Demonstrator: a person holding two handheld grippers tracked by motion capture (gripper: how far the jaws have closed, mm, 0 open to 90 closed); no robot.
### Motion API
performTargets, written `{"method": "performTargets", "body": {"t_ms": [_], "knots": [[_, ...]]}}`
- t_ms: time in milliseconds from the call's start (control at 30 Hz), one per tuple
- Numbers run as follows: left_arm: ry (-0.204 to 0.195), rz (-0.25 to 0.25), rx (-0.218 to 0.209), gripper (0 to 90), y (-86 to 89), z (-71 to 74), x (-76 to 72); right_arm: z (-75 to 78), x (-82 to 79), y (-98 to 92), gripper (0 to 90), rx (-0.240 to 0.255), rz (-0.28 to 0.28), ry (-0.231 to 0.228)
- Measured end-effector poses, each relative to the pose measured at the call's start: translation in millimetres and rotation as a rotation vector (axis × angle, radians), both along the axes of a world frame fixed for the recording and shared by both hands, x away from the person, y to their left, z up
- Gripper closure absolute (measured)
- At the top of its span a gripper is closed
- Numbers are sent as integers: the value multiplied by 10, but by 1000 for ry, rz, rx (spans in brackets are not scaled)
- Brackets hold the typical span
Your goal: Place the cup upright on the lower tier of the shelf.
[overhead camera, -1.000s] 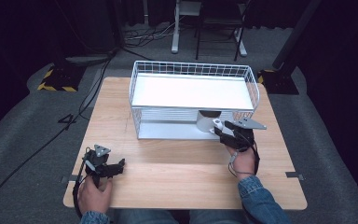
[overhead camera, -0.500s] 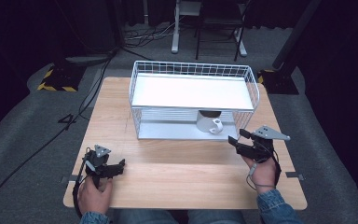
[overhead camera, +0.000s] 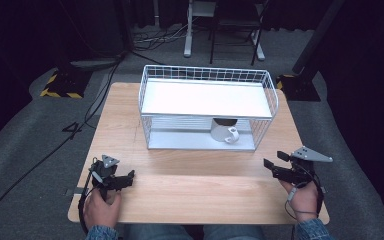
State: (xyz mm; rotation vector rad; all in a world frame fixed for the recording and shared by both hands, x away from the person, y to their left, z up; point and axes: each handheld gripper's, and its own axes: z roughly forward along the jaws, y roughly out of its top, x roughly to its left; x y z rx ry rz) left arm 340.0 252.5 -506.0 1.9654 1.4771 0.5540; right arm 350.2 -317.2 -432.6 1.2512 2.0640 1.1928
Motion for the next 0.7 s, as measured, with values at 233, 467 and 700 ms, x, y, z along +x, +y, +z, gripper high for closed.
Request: {"method": "performTargets", "body": {"t_ms": [233,467,700], "knots": [[0,0,0,101,0,0,0,-171,-53,-131,268,-7,8,96],[0,0,1,100,0,0,0,-360,-138,-204,218,-56,-4,134],[0,0,0,101,0,0,0,-524,-187,-263,158,-60,-31,150]]}}
